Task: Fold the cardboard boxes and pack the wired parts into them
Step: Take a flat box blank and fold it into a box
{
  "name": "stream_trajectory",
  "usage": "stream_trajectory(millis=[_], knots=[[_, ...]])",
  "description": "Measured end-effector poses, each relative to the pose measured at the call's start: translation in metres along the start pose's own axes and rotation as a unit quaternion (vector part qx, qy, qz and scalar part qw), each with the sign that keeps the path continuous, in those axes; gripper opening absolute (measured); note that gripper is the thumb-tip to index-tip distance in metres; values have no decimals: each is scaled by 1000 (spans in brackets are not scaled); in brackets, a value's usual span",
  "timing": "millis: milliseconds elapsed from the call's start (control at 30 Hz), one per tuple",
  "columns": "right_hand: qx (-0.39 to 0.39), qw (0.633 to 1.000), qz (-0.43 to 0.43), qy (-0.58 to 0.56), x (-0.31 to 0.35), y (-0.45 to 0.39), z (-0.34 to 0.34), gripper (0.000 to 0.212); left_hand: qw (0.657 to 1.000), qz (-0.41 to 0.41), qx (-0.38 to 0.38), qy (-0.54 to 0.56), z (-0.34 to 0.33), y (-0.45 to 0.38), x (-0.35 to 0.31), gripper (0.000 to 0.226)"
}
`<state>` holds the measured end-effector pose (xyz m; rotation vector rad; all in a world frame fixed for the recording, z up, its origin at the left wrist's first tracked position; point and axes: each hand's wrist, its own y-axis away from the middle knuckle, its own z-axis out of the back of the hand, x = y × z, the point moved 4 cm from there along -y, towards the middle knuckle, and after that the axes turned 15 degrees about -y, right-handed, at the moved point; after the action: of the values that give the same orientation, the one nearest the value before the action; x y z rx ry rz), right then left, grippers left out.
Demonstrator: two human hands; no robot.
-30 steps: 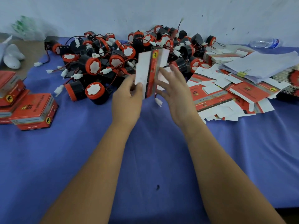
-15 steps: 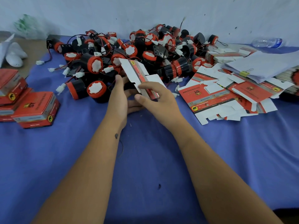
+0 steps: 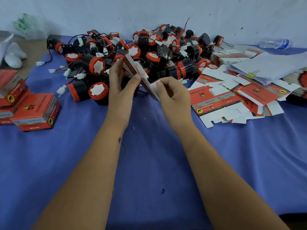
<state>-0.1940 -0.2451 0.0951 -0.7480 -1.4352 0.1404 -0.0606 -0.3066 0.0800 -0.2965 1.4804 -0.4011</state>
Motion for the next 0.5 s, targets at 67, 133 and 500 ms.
stream_trajectory(millis=[67, 133, 500], knots=[[19, 999, 25, 20, 2, 2, -4, 14, 999, -22, -4, -36, 1, 0, -2, 62], [38, 999, 23, 27, -1, 2, -7, 10, 998, -30, -18, -47, 5, -1, -4, 69], [82, 992, -48, 83, -21, 1, -5, 13, 976, -113, -17, -188, 1, 5, -15, 71]])
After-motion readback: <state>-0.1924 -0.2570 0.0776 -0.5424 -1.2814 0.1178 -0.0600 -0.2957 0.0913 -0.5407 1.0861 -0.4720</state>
